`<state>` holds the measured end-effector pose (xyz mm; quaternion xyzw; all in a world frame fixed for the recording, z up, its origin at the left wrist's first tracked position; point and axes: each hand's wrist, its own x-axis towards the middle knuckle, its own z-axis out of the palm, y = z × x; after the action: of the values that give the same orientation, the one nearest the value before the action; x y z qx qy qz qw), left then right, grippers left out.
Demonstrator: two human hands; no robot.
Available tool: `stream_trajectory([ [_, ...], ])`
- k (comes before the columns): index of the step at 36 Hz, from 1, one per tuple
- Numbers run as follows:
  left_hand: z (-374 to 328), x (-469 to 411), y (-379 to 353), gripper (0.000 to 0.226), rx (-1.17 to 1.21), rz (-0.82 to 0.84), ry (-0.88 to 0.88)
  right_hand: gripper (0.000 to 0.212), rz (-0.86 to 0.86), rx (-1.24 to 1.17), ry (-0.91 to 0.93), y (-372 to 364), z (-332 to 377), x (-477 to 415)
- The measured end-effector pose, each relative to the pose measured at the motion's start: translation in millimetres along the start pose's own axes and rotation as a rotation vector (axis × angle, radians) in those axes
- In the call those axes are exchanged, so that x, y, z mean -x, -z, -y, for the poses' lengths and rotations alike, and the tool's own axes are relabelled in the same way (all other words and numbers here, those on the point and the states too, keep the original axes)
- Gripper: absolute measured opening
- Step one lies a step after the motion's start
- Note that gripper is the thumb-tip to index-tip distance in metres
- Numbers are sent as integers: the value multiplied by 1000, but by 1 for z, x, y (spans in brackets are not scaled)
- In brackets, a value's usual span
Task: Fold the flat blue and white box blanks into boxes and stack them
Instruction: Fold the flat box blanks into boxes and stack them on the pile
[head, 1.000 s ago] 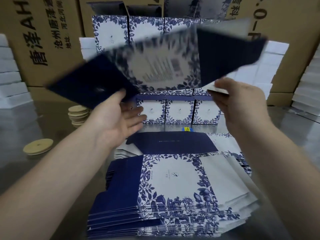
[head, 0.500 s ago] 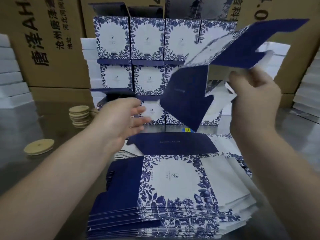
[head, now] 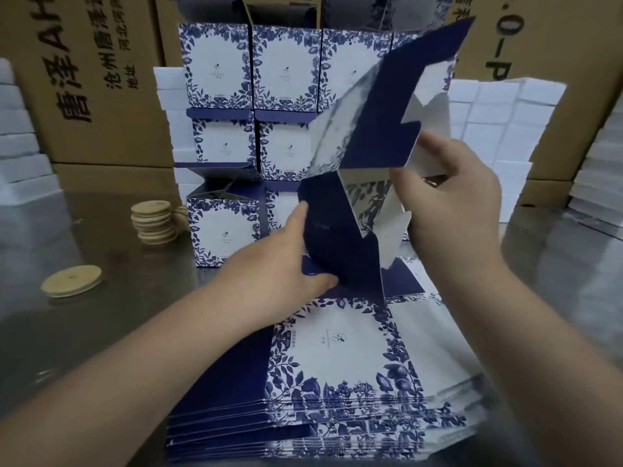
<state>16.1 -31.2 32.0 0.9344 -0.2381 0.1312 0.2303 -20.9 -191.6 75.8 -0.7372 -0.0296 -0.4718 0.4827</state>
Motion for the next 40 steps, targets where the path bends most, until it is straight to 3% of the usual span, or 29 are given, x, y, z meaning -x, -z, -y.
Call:
stream_trajectory([
  [4,1,0,1,112,-37,-14,-41,31,-28,55,35,0,-5,-2],
  [7,-3,3,1,118,-74,39,-67,30,-31,73,44,0,-7,-4],
  [10,-4,3,0,119,-58,-29,-60,30,-25,92,94,1,-8,-4],
  [12,-3,3,4,110,40,-128,-82,31,-30,124,175,1,-9,-2],
  [18,-11,6,37,58,722,-414,-190,30,-12,236,496,4,-10,-4],
  [22,-7,5,59,33,711,-579,-189,33,175,220,597,10,-11,-9],
  [25,-1,4,68,28,595,-499,-184,33,244,208,591,13,-11,-10],
  [34,1,6,67,50,425,109,-205,33,395,262,681,15,-3,-9],
  [37,-2,10,59,29,603,114,-298,32,377,249,652,13,-2,-6],
  [40,-4,12,51,19,705,-78,-436,33,341,251,629,14,-2,-7],
])
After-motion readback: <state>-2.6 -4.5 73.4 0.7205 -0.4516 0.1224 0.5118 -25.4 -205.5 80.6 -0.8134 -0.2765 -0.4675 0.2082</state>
